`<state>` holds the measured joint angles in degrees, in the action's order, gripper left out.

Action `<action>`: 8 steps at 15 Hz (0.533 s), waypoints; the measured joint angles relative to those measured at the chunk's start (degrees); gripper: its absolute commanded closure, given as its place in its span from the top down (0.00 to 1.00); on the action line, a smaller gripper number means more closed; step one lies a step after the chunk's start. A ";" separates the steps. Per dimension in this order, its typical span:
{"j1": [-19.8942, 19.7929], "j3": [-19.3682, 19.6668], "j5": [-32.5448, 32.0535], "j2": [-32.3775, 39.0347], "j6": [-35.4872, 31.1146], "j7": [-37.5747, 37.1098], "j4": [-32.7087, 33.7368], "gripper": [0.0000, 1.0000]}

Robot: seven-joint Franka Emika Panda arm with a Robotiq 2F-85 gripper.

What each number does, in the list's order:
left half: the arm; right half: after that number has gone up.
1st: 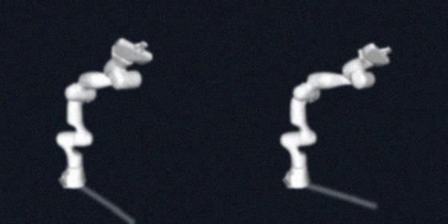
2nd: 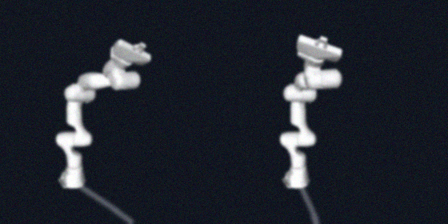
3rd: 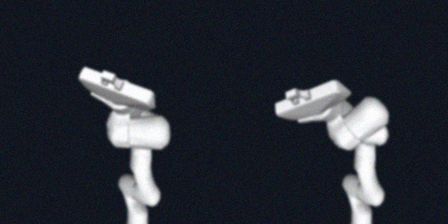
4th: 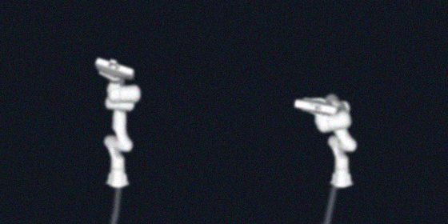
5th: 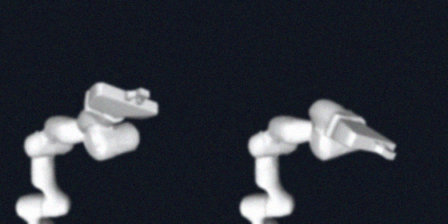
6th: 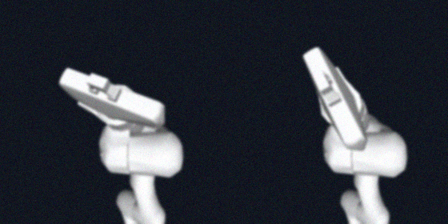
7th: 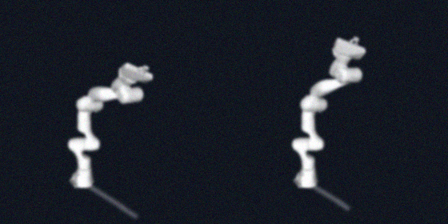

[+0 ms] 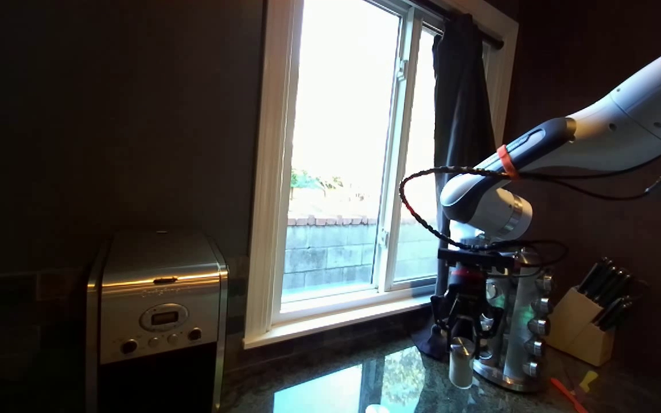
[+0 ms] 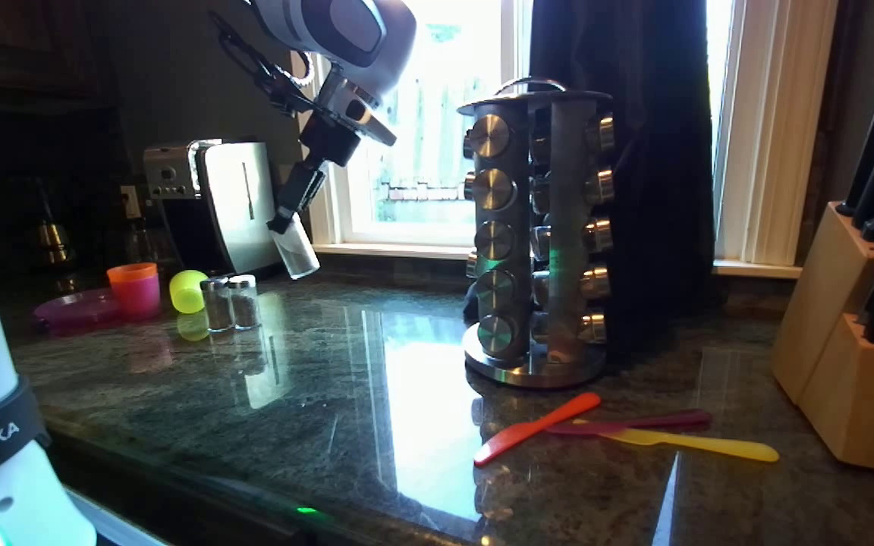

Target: Remove one bottle from the rack

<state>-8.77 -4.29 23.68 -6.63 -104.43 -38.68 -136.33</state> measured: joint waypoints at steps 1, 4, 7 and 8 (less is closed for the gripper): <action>0.72 0.37 0.06 0.22 0.00 0.00 -0.02 0.25; 3.06 0.51 1.58 1.67 0.00 0.00 -0.09 0.25; 5.12 0.52 4.23 4.28 0.00 0.32 -0.05 0.25; 5.58 0.53 5.25 5.16 0.00 0.74 0.02 0.25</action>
<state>-3.19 -3.76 28.94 -1.47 -104.43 -37.94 -136.31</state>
